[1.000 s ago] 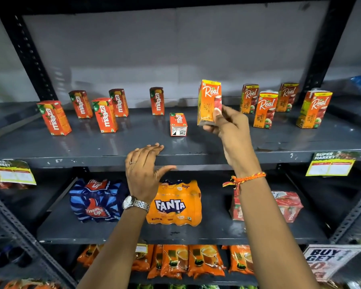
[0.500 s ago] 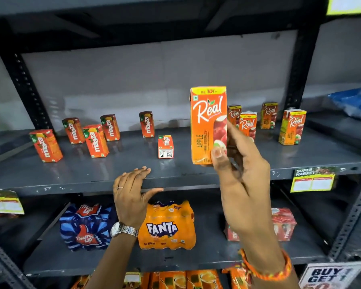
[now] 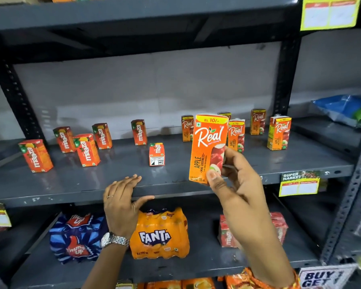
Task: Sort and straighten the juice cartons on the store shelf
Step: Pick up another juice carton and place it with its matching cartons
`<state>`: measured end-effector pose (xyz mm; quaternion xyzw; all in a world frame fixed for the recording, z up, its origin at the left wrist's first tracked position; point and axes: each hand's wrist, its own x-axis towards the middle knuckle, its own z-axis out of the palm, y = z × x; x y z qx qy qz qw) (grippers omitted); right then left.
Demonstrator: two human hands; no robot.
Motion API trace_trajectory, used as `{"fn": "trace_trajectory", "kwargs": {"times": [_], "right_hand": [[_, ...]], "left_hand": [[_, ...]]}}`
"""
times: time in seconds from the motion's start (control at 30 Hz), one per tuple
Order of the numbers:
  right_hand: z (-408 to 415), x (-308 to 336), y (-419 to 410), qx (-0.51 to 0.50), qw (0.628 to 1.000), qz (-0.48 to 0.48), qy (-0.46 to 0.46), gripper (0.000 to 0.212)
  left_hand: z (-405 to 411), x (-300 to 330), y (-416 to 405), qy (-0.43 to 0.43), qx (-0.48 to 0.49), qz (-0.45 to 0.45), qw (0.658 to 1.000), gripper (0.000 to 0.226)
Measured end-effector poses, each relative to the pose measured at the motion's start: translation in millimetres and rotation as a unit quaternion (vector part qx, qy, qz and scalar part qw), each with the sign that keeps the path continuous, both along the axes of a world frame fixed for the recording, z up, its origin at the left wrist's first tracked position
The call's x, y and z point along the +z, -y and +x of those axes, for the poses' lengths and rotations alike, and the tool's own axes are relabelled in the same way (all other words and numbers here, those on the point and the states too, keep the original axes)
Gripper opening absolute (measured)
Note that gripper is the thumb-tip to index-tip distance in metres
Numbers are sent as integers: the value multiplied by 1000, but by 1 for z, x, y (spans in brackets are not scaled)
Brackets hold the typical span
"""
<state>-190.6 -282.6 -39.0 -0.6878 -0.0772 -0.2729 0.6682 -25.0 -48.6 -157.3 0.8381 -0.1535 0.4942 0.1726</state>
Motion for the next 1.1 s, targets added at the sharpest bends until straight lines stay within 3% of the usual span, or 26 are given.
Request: {"fn": "trace_trajectory", "kwargs": {"times": [0.27, 0.53, 0.83, 1.1], "right_hand": [[90, 7, 19, -15, 991, 3, -130, 29], [179, 13, 32, -83, 966, -153, -189, 36], [201, 0, 37, -120, 934, -248, -227, 43], [197, 0, 35, -121, 926, -260, -244, 52]], "left_hand": [[2, -1, -3, 1, 0, 8, 1000, 64], [1, -1, -3, -7, 6, 14, 1000, 65], [2, -2, -2, -6, 7, 10, 1000, 66], [-2, 0, -1, -8, 11, 14, 1000, 66]]}}
